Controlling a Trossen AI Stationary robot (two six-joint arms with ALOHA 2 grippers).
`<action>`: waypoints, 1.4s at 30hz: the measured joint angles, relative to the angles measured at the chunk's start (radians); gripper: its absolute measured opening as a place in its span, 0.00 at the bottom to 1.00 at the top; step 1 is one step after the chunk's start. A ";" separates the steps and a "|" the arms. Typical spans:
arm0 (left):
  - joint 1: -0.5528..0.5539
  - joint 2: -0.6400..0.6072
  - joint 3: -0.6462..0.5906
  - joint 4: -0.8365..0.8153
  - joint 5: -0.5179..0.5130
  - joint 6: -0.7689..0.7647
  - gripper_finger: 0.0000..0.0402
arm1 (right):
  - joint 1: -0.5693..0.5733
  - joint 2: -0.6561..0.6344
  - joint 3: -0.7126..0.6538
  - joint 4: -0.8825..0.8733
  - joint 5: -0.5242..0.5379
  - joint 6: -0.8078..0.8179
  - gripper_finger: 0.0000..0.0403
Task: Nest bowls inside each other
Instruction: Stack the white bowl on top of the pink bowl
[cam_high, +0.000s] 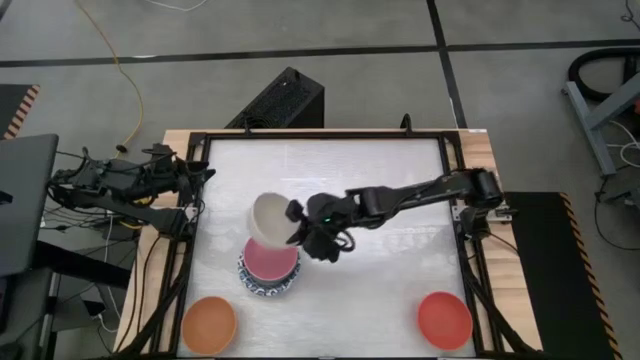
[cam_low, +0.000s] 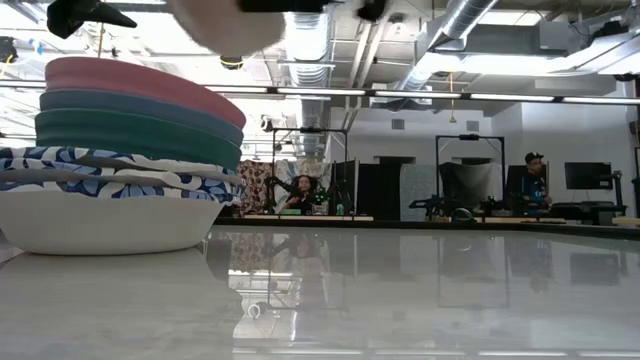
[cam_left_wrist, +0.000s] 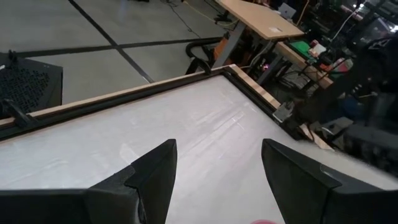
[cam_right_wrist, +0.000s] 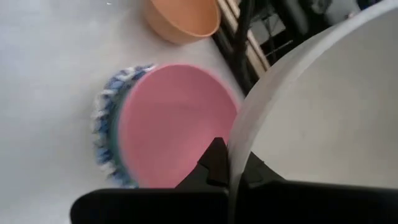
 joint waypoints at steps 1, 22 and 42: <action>0.000 0.001 0.000 -0.001 -0.003 0.000 0.56 | 0.005 0.022 0.030 -0.012 0.000 -0.021 0.01; 0.000 0.006 0.000 -0.026 0.004 0.011 0.56 | 0.036 0.322 0.418 -0.381 -0.075 -0.200 0.01; 0.000 0.006 0.000 -0.056 -0.009 0.008 0.56 | 0.023 0.361 0.415 -0.508 -0.092 -0.270 0.01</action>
